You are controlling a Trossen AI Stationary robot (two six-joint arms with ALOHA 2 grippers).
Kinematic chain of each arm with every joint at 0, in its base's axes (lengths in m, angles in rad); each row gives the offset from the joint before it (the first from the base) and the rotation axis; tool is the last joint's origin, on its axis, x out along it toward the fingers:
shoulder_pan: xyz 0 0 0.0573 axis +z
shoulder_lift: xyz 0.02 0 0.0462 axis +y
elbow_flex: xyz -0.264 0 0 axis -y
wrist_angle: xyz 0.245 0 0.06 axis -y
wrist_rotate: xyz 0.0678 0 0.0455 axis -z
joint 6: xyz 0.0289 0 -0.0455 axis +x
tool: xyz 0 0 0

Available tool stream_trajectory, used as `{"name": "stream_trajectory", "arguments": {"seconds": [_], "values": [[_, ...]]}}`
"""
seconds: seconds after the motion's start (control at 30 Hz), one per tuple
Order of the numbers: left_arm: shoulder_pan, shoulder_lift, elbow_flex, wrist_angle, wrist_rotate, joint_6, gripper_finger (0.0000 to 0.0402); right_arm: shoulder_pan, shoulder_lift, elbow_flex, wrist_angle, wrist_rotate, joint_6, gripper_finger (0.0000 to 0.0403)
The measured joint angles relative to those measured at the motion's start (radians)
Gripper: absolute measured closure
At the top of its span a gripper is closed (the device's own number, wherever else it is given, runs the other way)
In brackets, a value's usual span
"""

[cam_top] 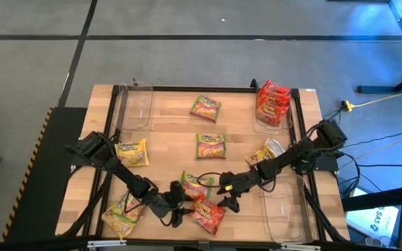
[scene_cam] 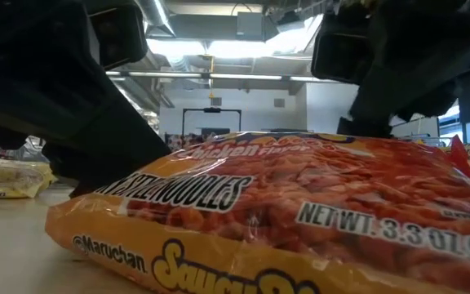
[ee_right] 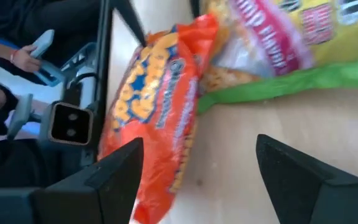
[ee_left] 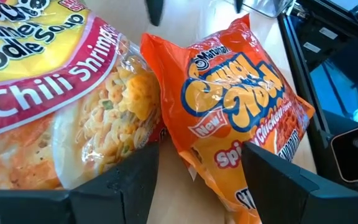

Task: Sort Maruchan noodles
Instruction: Put the orange noodle pack into the top right transparent bin

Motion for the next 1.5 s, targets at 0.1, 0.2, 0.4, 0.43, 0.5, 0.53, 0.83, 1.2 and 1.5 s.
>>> {"name": "stream_trajectory", "arguments": {"seconds": [0.1, 0.2, 0.4, 0.43, 0.5, 0.53, 0.83, 1.2, 1.5], "values": [[-0.001, -0.001, 0.000, 0.000, 0.008, 0.024, 0.0179, 0.006, 0.000, 0.000, -0.004, 0.008, 0.028, 0.0125], [-0.013, -0.022, -0.001, -0.004, 0.022, 0.034, 0.0179, 0.007, 0.000, 0.000, -0.005, 0.021, 0.046, 0.0125], [-0.068, -0.045, 0.002, -0.010, 0.099, -0.040, 0.0181, 0.007, 0.035, 0.009, 0.005, 0.024, 0.100, 0.0125], [-0.076, -0.045, 0.002, -0.010, 0.135, -0.084, 0.0182, 0.007, 0.044, 0.012, 0.002, 0.024, 0.109, 0.0125], [-0.087, -0.032, 0.004, 0.000, 0.189, -0.178, 0.0183, 0.007, 0.070, 0.031, -0.008, 0.017, 0.122, 0.0125], [-0.095, -0.024, 0.004, -0.006, 0.198, -0.206, 0.0184, 0.007, 0.088, 0.048, 0.001, 0.012, 0.122, 0.0125], [-0.063, 0.052, 0.066, -0.008, 0.191, -0.179, 0.0184, 0.006, 0.145, 0.109, -0.005, -0.040, 0.111, 0.0125], [-0.031, 0.054, 0.067, -0.024, 0.166, -0.176, 0.0184, 0.004, 0.144, 0.110, 0.042, -0.175, 0.128, 0.0125], [-0.031, 0.056, 0.065, -0.030, 0.129, -0.156, 0.0184, -0.015, 0.122, 0.119, 0.057, -0.259, 0.182, 0.0125]]}}
